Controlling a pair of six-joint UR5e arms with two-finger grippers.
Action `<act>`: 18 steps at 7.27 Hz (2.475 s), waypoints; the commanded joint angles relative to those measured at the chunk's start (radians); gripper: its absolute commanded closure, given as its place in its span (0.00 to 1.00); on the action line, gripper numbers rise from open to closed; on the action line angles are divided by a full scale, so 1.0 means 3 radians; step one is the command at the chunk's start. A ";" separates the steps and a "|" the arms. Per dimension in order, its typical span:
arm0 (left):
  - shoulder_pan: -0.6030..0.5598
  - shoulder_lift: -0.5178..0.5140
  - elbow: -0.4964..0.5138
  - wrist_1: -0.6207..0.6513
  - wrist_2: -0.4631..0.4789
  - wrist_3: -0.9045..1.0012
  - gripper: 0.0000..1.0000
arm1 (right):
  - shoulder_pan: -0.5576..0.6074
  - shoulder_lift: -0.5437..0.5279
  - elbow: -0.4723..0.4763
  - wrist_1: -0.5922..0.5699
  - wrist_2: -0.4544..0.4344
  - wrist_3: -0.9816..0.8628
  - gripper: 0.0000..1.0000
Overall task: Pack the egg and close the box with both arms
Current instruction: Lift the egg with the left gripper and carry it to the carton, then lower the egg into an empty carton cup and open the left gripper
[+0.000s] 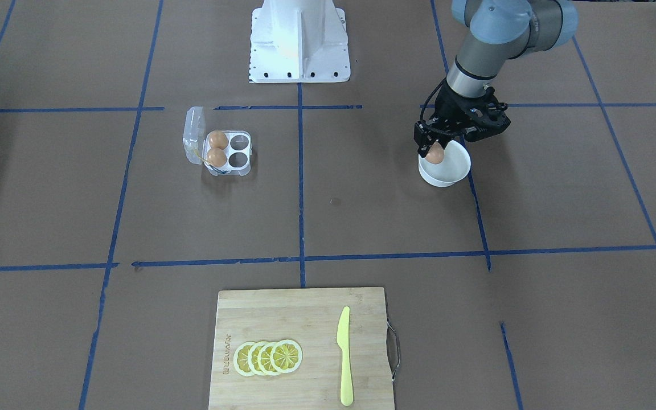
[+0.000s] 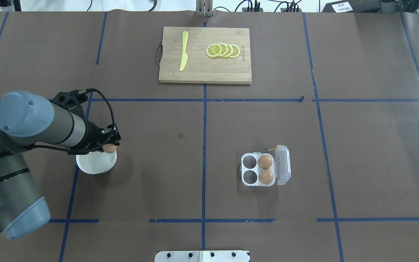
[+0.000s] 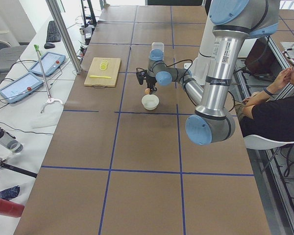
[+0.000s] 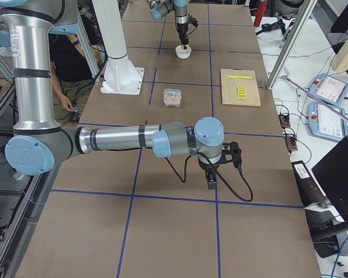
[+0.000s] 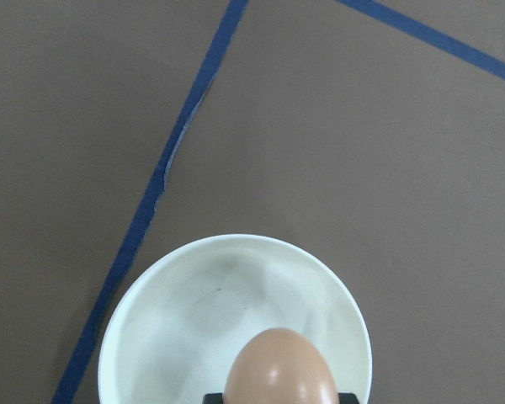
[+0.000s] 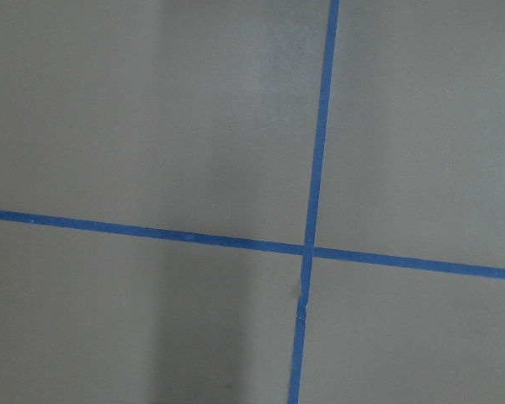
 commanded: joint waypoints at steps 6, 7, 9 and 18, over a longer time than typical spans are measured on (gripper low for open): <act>0.0371 -0.1388 0.0948 -0.0711 0.0183 -0.0027 1.00 | 0.0000 0.0000 0.0012 -0.0005 0.0071 0.0000 0.00; 0.0458 -0.1496 0.1086 -0.0717 0.0183 -0.0027 1.00 | 0.0000 0.0000 0.0012 -0.0010 0.0087 0.0000 0.00; 0.0642 -0.1747 0.1245 -0.0717 0.0203 -0.0077 1.00 | 0.0000 0.0000 0.0007 -0.0010 0.0107 0.0000 0.00; 0.0903 -0.2024 0.1757 -0.0983 0.0541 -0.0195 0.96 | 0.0000 0.0005 0.0002 -0.0021 0.0128 0.0000 0.00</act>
